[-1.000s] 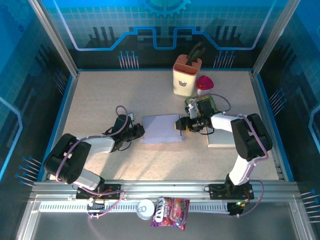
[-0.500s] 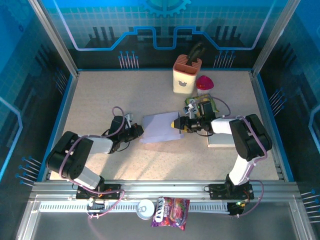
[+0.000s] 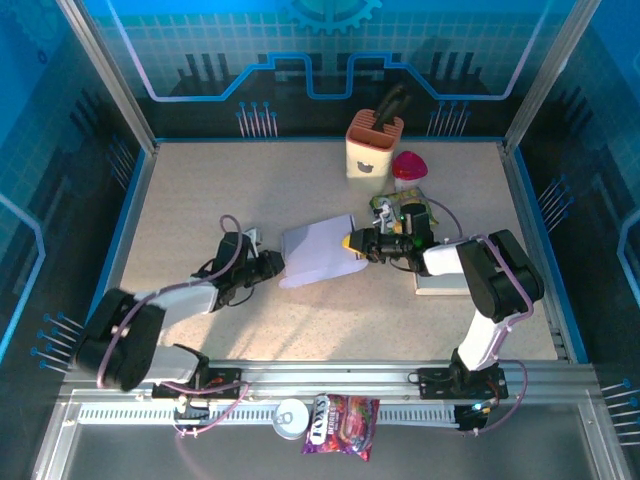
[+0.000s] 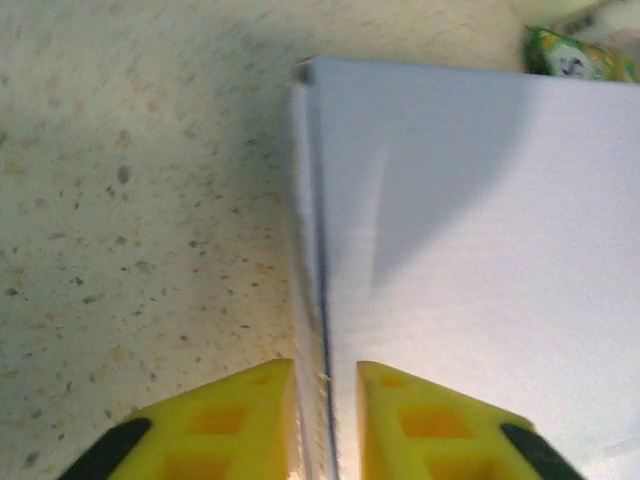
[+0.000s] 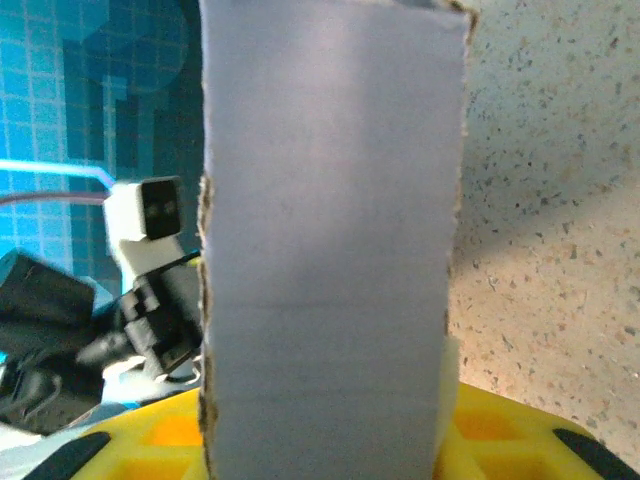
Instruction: Fold the paper box
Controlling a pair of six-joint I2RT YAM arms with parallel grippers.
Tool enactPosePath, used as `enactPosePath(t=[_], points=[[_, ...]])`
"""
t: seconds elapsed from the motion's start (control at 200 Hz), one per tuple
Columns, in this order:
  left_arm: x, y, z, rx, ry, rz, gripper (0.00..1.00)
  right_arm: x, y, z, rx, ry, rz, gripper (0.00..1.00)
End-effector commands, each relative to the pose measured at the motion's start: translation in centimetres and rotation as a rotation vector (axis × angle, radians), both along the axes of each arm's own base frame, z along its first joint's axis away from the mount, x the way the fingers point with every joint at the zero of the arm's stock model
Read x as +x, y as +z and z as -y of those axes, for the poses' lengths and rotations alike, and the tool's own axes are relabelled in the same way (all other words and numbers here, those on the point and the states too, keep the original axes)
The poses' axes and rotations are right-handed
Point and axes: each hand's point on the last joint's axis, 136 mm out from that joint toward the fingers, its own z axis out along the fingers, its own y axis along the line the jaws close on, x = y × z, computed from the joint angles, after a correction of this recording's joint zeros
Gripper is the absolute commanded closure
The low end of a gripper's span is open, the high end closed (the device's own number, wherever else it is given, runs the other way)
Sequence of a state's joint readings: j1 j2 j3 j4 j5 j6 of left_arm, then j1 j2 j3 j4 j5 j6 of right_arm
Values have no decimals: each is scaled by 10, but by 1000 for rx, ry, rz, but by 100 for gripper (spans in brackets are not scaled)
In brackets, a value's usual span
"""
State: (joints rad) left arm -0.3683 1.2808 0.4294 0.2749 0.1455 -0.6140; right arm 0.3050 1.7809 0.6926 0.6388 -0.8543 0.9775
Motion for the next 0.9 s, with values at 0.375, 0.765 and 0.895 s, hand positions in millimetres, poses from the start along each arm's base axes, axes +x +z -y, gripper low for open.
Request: enactPosePath(t=[0.375, 0.765, 0.895], points=[[-83, 79, 80, 623, -702, 734, 56, -9, 33, 33, 87, -87, -270, 65], [-52, 77, 97, 1019, -707, 831, 47, -27, 44, 46, 2, -86, -403, 62], [-48, 65, 106, 1088, -739, 833, 45, -30, 46, 47, -1, -87, -416, 62]])
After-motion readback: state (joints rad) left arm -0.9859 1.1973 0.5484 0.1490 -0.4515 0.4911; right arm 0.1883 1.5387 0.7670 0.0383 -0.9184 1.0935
